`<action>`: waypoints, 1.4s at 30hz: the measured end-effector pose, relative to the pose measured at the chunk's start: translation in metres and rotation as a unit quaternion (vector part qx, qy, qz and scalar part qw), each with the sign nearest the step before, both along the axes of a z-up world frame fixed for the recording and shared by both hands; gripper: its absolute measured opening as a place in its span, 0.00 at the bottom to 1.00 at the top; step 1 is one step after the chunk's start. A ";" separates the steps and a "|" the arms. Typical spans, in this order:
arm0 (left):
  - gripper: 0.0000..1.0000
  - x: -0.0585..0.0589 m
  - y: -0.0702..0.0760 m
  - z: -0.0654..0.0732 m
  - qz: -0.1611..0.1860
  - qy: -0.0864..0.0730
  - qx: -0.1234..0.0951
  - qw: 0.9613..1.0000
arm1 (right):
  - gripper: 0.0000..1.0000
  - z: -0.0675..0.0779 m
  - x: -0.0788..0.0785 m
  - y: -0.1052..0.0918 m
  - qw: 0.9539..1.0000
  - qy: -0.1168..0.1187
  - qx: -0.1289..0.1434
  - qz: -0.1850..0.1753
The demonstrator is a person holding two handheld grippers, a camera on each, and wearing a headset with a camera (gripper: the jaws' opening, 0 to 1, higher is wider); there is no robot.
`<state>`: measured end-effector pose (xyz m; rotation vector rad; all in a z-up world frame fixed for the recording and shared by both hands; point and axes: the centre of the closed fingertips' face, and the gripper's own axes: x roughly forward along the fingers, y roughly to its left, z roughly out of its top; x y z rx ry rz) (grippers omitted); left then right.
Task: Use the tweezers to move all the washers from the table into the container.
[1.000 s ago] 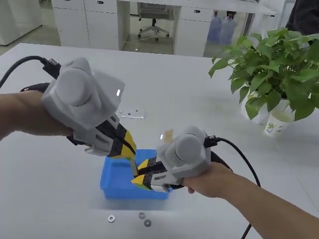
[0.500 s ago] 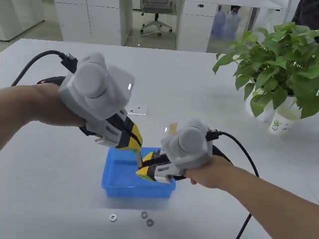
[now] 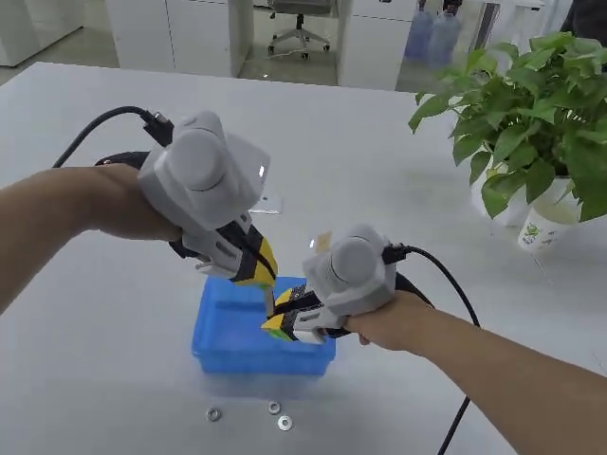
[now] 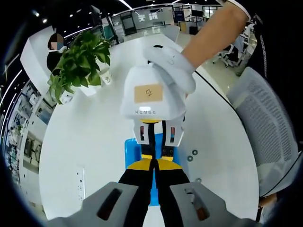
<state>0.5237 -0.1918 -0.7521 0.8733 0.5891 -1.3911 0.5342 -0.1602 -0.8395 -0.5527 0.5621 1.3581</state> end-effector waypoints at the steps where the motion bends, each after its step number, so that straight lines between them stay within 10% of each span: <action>1: 0.05 0.001 0.000 -0.001 0.000 0.001 0.000 1.000 | 0.11 -0.001 0.001 0.000 1.000 0.004 0.000 -0.002; 21: 0.05 0.007 0.000 -0.022 -0.002 0.015 0.011 1.000 | 0.12 -0.022 0.005 -0.002 1.000 0.011 -0.014 -0.003; 42: 0.05 0.003 0.005 -0.015 0.000 0.019 0.011 1.000 | 0.12 -0.014 0.004 -0.003 1.000 0.005 -0.010 -0.002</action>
